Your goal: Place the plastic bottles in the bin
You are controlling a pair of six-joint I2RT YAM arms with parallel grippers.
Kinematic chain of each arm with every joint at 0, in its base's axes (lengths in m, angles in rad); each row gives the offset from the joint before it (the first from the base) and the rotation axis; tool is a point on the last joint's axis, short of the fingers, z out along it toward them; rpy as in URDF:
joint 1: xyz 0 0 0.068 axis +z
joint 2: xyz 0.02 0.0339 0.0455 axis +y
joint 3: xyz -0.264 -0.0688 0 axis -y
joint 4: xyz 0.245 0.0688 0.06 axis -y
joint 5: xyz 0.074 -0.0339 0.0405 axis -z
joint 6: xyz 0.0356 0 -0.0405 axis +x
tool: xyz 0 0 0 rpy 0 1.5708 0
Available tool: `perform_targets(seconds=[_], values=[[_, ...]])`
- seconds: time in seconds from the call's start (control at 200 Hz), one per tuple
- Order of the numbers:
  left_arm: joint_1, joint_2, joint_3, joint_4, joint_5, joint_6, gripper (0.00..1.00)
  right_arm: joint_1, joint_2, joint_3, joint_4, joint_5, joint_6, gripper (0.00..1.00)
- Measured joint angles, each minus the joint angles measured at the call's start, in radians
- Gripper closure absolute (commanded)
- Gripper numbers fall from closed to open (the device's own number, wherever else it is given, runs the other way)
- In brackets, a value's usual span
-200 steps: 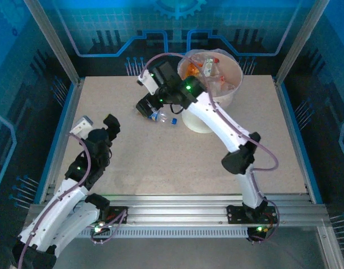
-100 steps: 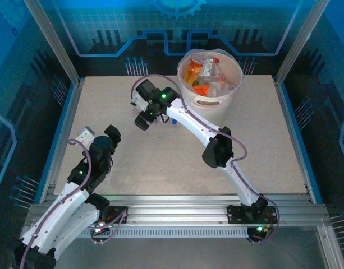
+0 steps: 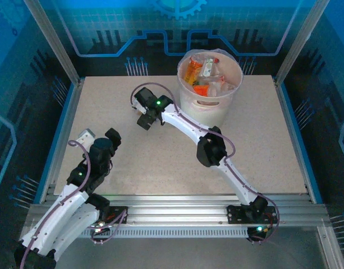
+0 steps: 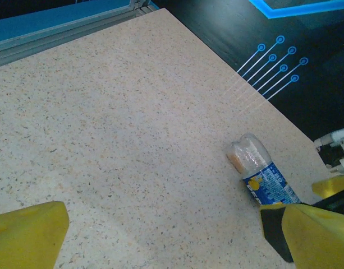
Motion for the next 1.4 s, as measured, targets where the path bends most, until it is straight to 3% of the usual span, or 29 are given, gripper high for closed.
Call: perform_targets(seconds=[0.485, 1.071, 1.401], values=[[0.0, 0.0, 0.0, -0.015, 0.014, 0.001, 0.01, -0.073, 0.121, 0.045, 0.044, -0.1, -0.025, 0.01], [0.0, 0.06, -0.01, 0.011, 0.044, -0.001, 0.01, -0.034, 0.097, 0.007, -0.043, -0.179, -0.048, 0.5], [0.0, 0.053, -0.016, 0.011, 0.051, 0.0, 0.01, -0.008, -0.064, -0.133, -0.101, -0.234, 0.053, 0.62]])
